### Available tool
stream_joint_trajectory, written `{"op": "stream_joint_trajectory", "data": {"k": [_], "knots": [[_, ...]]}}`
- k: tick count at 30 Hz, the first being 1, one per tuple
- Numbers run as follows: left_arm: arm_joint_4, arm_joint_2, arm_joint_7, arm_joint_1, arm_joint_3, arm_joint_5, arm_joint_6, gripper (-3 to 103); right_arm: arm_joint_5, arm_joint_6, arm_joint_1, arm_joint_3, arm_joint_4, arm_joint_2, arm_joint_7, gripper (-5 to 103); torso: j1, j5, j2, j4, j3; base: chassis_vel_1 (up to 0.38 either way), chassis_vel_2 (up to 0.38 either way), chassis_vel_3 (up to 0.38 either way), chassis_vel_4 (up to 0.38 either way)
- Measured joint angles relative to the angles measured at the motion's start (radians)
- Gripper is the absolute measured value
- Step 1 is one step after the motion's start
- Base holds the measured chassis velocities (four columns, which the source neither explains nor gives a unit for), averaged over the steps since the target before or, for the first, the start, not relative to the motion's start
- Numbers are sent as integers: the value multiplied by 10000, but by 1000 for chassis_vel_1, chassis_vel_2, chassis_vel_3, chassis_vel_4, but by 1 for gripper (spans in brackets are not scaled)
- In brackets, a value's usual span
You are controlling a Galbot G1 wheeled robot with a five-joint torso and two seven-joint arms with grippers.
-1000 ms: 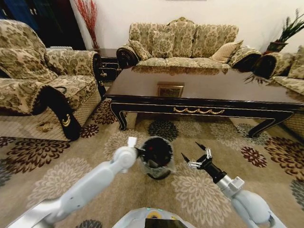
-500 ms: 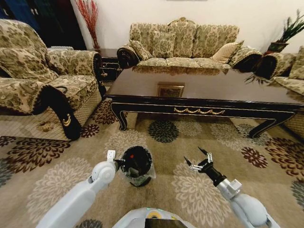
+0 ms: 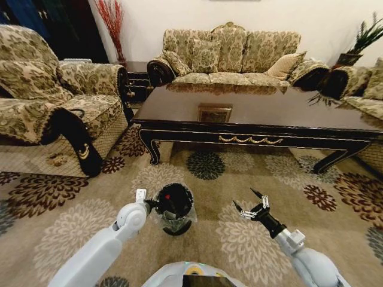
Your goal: Move to the front of the table and pick up the trash from the floor, then place it into the trash bin.
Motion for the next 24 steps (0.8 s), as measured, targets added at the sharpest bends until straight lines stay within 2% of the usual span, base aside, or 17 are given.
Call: {"op": "stream_joint_trajectory", "data": {"k": [1, 3, 4, 5, 6, 8, 9, 10, 12, 13, 16, 17, 20, 21, 22, 24], "knots": [[0, 0, 0, 0, 0, 0, 0, 38, 0, 0, 0, 0, 0, 0, 0, 100, 0, 0, 0, 0, 0, 0, 0, 0, 0], [-304, 12, 4, 261, -337, 5, -11, 48, 70, -1, 14, 30, 10, 26, 9, 100, 0, 1, 0, 0, 0, 0, 0, 0, 0], [-304, 12, 4, 261, -337, 5, -11, 48, 70, -1, 14, 30, 10, 26, 9, 100, 0, 1, 0, 0, 0, 0, 0, 0, 0], [-524, -14, 15, 480, -641, 90, -18, 54, 130, -6, 18, 48, 16, 46, 9, 100, 0, 0, 0, 0, 0, 0, 0, 0, 0], [-682, -29, 26, 624, -807, 120, -23, 54, 179, -9, 20, 54, 17, 67, 17, 100, 0, -1, 0, 0, 0, 0, 0, 0, 0], [-1370, 12, 65, 1300, -1424, 320, -56, 65, 303, -16, 34, 68, 17, 150, 97, 100, 0, -2, 0, 2, 0, 0, 0, 0, 0], [-1370, 12, 65, 1300, -1424, 320, -56, 65, 303, -16, 34, 68, 17, 150, 97, 100, 0, -2, 0, 2, 0, 0, 0, 0, 0], [-1666, 83, 189, 1580, -1633, 714, -151, 70, 299, 13, 29, 101, 17, 205, 113, 100, 0, 0, 0, 4, 0, 0, 0, 0, 0], [-2185, 138, 1031, 2168, -2091, 2189, -668, 81, 125, 201, -58, 232, 37, 489, 409, 100, 0, 2, 0, 4, 0, 0, 0, 0, 0], [-2185, 138, 1031, 2168, -2091, 2189, -668, 81, 125, 201, -58, 232, 37, 489, 409, 100, 0, 2, 0, 4, 0, 0, 0, 0, 0], [-2560, -77, 2334, 2957, -2719, 4157, -1790, 97, 138, 301, -156, 390, 144, 1035, 1088, 100, 0, -2, 0, -1, 0, 0, 0, 0, 0], [-2560, -77, 2334, 2957, -2719, 4157, -1790, 97, 138, 301, -156, 390, 144, 1035, 1088, 100, 0, -2, 0, -1, 0, 0, 0, 0, 0], [-2556, -806, 3340, 4025, -3412, 6401, -4054, 100, 555, 176, -222, 578, 178, 1913, 1768, 100, 0, -2, 0, -1, 0, 0, 0, 0, 0], [-2556, -806, 3340, 4025, -3412, 6401, -4054, 100, 555, 176, -222, 578, 178, 1913, 1768, 100, 0, -2, 0, -1, 0, 0, 0, 0, 0], [-2549, -935, 3480, 4231, -3532, 6628, -4393, 100, 641, 150, -234, 603, 176, 2051, 1851, 100, 0, -3, 0, -1, 0, 0, 0, 0, 0], [-2537, -1431, 4116, 5047, -4046, 7263, -5524, 100, 881, 55, -291, 737, 157, 2520, 2083, 100, 0, 0, 0, 0, 0, 0, 0, 0, 0]]}}
